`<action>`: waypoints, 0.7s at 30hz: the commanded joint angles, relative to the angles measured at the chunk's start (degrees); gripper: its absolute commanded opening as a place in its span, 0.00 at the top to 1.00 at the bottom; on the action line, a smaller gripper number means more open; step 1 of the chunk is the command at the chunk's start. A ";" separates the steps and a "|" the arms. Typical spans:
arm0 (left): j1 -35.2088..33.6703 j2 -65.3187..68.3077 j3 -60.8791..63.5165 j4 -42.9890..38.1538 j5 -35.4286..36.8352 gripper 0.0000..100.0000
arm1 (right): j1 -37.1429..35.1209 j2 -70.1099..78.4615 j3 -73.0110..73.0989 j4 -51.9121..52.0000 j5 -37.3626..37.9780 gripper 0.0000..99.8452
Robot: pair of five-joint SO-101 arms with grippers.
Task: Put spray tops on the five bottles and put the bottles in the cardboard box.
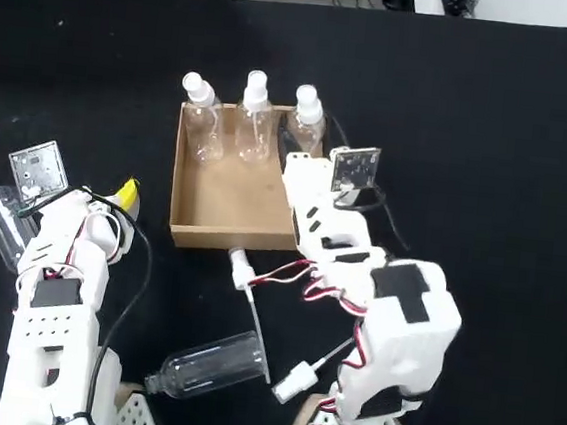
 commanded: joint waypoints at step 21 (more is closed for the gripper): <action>-0.40 -0.62 -0.75 -1.32 0.00 0.77 | 0.70 5.41 -10.68 -2.55 0.18 0.99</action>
